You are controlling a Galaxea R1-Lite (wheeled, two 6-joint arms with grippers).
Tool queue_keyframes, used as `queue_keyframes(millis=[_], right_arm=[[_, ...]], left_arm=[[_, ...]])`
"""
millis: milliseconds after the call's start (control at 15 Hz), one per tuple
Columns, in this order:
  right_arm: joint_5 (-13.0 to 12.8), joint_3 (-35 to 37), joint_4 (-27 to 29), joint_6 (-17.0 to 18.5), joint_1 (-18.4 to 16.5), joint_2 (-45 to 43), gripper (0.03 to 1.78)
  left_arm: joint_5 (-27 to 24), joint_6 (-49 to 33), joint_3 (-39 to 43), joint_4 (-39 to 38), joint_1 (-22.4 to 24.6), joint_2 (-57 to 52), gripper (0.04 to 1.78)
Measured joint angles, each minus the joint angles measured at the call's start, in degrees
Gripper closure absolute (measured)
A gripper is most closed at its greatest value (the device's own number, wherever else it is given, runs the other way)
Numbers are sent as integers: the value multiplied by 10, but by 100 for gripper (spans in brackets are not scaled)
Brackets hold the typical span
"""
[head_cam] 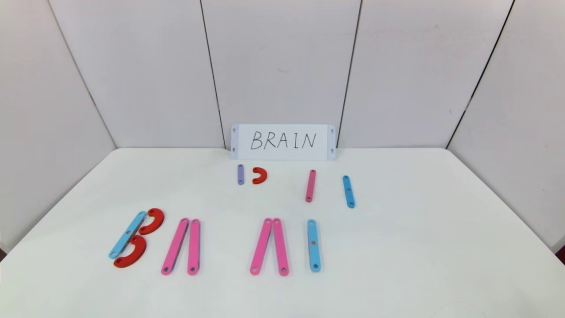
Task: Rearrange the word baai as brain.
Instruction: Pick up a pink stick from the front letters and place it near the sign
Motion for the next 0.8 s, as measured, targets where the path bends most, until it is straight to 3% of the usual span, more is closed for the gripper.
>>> queue_keyframes(millis=[467,800], right_arm=[[-2,-4,1,-4,-1,0,8],[8,-110,54,-3,0,29,8]], left_arm=[[3,2,-6,10,0,0,8],[0,1,-83,52,0,27,8]])
